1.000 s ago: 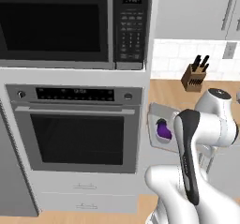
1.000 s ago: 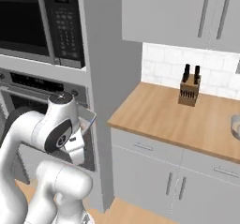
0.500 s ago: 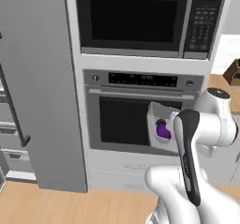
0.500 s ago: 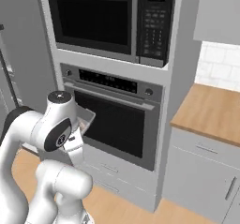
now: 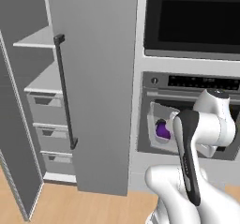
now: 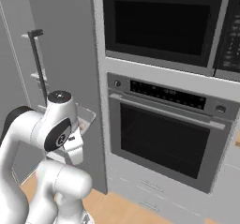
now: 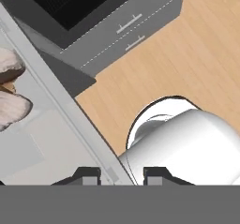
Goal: Take the meat container that has the steak and place it on the second highest rack of the freezer. Then take the vegetable container that has the garlic and eggplant and place it on the highest rack of the freezer.
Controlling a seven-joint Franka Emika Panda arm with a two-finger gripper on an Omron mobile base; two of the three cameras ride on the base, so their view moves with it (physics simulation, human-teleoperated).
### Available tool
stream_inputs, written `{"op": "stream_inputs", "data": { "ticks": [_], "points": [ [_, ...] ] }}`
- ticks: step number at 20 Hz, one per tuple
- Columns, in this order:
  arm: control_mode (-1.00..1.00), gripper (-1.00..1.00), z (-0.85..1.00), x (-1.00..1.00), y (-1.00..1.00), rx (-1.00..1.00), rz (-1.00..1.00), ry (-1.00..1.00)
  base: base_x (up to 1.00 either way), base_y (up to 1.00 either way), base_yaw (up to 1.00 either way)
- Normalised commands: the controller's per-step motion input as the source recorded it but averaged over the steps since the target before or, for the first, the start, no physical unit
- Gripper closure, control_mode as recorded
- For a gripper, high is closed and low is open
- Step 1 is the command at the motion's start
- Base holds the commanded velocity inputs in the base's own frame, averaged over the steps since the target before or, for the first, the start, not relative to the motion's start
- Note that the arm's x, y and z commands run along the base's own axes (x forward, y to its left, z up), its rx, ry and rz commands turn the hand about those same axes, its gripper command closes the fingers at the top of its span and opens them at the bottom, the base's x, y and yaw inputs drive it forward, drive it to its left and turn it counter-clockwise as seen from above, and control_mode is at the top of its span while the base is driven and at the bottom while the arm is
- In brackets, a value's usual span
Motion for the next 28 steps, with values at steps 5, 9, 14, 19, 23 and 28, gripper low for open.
{"op": "stream_inputs", "data": {
  "ticks": [5,9,14,19,23,28],
  "points": [
    [1.0,1.0,0.0,0.0,0.0,0.0,0.0,0.0,0.37,1.0,0.0],
    [1.0,1.0,0.0,0.0,0.0,0.0,0.0,0.0,0.41,1.0,-0.02],
    [1.0,1.0,0.0,0.0,0.0,0.0,0.0,0.0,0.81,1.0,-0.06],
    [1.0,1.0,0.0,0.0,0.0,0.0,0.0,0.0,0.9,0.78,-0.2],
    [1.0,1.0,0.0,0.0,0.0,0.0,0.0,0.0,0.86,0.4,-0.23],
    [1.0,1.0,0.0,0.0,0.0,0.0,0.0,0.0,0.67,0.17,-0.15]
  ]
}}
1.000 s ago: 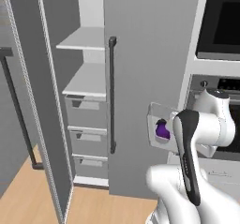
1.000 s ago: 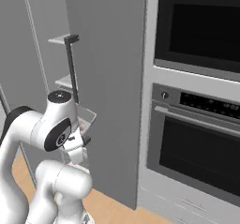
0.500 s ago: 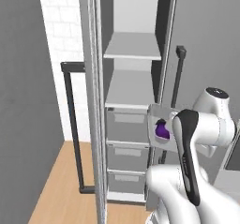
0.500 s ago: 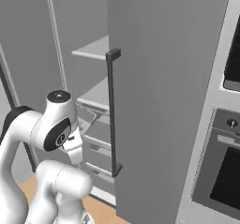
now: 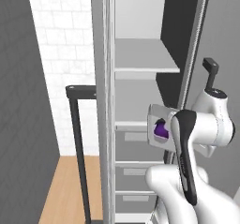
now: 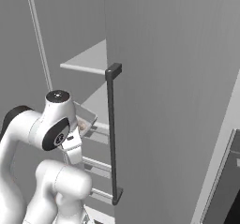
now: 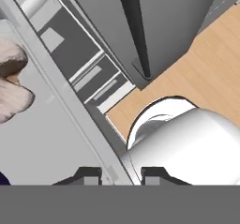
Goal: Take the meat container that has the steak and place it on the second highest rack of the freezer. Then take the vegetable container that has the garlic and eggplant and place it on the highest rack of the freezer.
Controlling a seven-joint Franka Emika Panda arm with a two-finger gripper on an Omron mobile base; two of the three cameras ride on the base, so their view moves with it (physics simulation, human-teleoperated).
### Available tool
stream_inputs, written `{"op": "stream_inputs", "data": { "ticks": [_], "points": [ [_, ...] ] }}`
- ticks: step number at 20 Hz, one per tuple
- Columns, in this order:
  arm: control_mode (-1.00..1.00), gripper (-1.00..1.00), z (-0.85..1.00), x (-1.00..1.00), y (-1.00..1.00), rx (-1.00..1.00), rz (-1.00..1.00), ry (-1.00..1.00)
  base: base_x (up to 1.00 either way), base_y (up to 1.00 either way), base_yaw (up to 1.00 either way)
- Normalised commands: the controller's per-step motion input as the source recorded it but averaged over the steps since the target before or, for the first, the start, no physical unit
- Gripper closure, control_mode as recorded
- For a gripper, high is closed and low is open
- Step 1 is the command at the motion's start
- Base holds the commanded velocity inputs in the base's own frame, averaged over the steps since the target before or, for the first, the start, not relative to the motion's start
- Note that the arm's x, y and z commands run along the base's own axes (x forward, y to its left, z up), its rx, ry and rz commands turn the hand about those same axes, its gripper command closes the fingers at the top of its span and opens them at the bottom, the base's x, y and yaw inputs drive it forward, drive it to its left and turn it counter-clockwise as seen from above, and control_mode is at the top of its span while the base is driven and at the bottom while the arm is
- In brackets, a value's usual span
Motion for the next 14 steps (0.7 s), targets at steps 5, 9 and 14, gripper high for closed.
{"op": "stream_inputs", "data": {
  "ticks": [5,9,14],
  "points": [
    [-1.0,1.0,0.27,0.11,0.0,0.0,0.0,-0.06,0.04,0.0,0.0],
    [-1.0,1.0,1.0,0.09,0.19,-0.03,0.0,-0.33,0.0,0.0,0.0],
    [-1.0,1.0,1.0,-0.07,0.41,-0.03,0.09,-0.34,0.0,0.0,0.0]
  ]
}}
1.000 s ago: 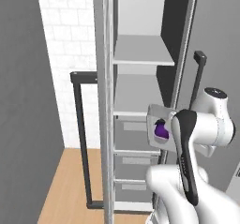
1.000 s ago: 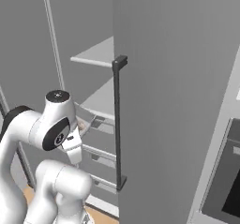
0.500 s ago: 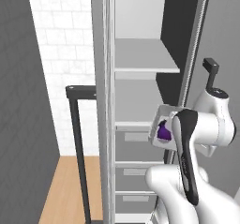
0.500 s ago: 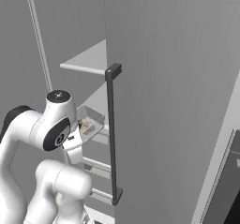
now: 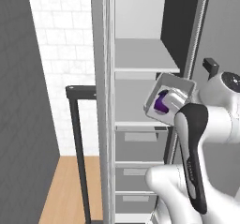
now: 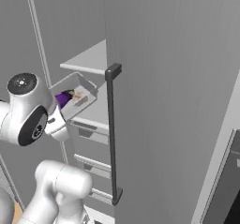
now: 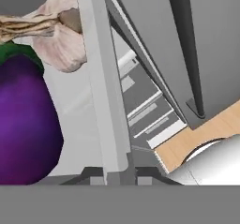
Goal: Take the meat container that has the steak and place it on the second highest rack of the freezer. Then take the vegetable container that has the garlic and eggplant and place it on the highest rack of the freezer.
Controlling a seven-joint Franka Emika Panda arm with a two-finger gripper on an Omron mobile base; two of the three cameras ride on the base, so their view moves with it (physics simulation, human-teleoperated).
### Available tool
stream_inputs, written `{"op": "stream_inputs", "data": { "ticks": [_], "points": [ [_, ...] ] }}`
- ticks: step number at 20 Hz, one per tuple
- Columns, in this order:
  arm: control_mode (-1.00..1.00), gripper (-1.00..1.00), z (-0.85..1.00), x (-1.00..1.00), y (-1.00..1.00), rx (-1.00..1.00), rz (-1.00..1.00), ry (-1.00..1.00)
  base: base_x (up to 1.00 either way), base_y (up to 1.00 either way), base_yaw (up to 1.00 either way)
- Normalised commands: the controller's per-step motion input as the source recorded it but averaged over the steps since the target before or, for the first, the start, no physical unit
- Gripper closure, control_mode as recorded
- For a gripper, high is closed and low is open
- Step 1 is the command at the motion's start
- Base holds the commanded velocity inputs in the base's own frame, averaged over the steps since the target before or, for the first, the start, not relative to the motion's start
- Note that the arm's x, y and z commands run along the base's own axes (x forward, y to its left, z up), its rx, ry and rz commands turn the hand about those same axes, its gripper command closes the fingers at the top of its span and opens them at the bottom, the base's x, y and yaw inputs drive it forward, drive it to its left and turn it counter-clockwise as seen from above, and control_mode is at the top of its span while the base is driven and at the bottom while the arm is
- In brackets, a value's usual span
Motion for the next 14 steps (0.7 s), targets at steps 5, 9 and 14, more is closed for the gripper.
{"op": "stream_inputs", "data": {
  "ticks": [5,9,14],
  "points": [
    [-1.0,1.0,1.0,0.73,0.23,0.0,0.1,-0.19,0.0,0.0,0.0],
    [-1.0,1.0,0.94,1.0,0.01,0.0,0.01,0.15,0.0,0.0,0.0],
    [-1.0,1.0,0.25,1.0,-0.07,0.0,0.0,0.31,0.0,0.0,0.0]
  ]
}}
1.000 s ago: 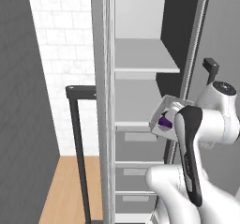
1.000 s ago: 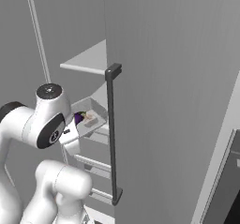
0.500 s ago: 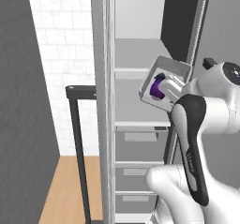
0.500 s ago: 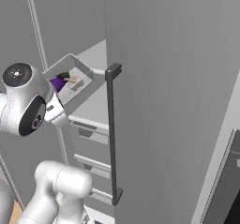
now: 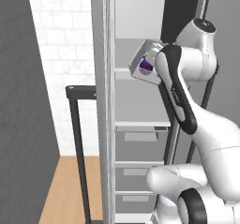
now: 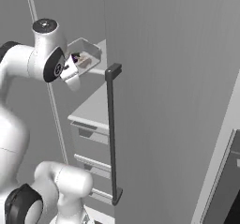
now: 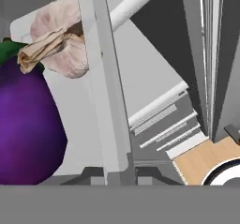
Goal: Take the meat container that has the steak and place it on the second highest rack of the freezer. Then take the vegetable container that has the garlic and eggplant and place it on the highest rack of the freezer.
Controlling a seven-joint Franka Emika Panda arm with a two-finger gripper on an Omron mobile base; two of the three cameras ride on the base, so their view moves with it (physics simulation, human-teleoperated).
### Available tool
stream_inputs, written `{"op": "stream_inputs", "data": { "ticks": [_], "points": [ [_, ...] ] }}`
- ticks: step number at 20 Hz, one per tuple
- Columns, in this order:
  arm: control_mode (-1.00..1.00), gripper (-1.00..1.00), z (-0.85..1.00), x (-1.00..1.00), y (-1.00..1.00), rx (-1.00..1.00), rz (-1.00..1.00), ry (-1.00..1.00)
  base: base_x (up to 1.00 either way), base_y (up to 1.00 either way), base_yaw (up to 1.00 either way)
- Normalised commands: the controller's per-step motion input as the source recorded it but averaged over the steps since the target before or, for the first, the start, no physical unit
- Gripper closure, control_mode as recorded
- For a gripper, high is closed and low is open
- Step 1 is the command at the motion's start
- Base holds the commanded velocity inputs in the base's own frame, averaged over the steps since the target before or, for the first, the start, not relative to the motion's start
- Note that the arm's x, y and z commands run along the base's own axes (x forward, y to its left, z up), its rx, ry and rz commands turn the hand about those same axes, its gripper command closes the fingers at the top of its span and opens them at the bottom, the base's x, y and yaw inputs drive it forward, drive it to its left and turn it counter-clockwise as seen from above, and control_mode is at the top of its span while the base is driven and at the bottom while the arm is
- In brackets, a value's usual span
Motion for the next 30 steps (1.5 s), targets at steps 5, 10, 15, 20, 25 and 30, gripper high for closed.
{"op": "stream_inputs", "data": {
  "ticks": [5,10,15,20,25,30],
  "points": [
    [-1.0,1.0,-0.08,1.0,-0.23,0.0,0.0,0.22,0.0,0.0,0.0],
    [-1.0,1.0,-0.15,1.0,-0.15,-0.08,0.0,-0.02,0.0,0.0,0.0],
    [-1.0,1.0,-0.25,1.0,-0.32,-0.08,0.0,-0.02,0.0,0.0,0.0],
    [-1.0,1.0,-0.28,1.0,-0.49,-0.01,0.0,0.0,0.0,0.0,0.0],
    [-1.0,-1.0,-0.51,-0.21,-0.05,-0.11,0.01,-0.16,0.0,0.0,0.0],
    [-1.0,-1.0,-0.44,-1.0,0.47,-0.11,0.0,-0.71,0.0,0.0,0.0]
  ]
}}
